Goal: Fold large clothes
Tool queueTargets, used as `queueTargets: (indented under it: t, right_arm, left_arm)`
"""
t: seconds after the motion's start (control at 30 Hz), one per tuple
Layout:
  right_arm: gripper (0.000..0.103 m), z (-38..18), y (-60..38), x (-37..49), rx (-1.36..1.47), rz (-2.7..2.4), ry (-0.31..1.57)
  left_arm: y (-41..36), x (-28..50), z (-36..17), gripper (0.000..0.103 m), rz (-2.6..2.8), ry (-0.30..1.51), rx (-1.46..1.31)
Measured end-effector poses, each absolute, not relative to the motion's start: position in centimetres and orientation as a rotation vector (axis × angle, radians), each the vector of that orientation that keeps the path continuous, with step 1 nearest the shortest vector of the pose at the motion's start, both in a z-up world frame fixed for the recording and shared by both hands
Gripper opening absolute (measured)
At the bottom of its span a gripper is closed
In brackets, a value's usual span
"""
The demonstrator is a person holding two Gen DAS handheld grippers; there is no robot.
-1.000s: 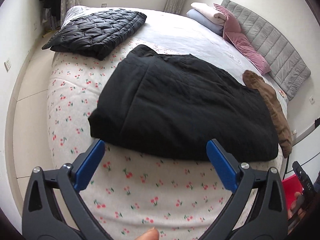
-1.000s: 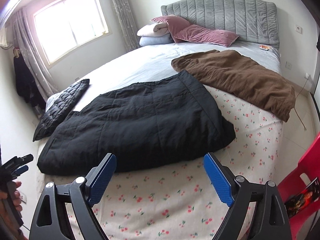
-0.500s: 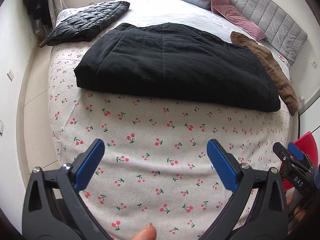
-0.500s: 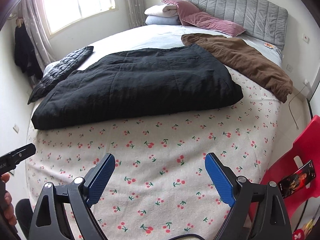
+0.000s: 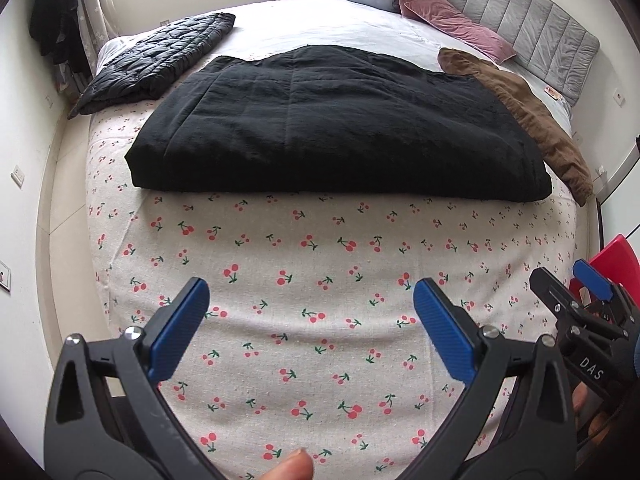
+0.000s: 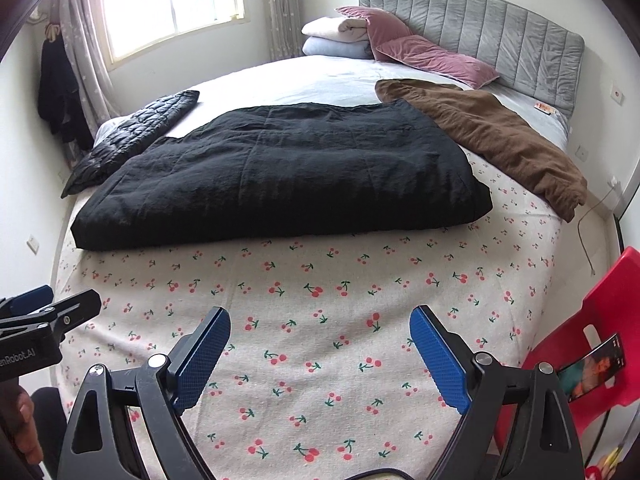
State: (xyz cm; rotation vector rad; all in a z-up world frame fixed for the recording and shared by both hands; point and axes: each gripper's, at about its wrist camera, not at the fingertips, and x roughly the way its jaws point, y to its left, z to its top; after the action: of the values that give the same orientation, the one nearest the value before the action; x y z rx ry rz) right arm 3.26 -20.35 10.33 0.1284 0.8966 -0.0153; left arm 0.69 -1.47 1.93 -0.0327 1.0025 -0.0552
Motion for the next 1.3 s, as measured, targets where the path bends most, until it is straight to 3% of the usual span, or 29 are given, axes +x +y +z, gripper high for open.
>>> queueTargets:
  t: [1.3]
  right_arm:
    - [0.092,10.1,-19.5,3.3,0.119,0.007,0.908]
  left_arm:
    - [-2.6,0.2,1.7,0.102,-0.081,1.016,-0.01]
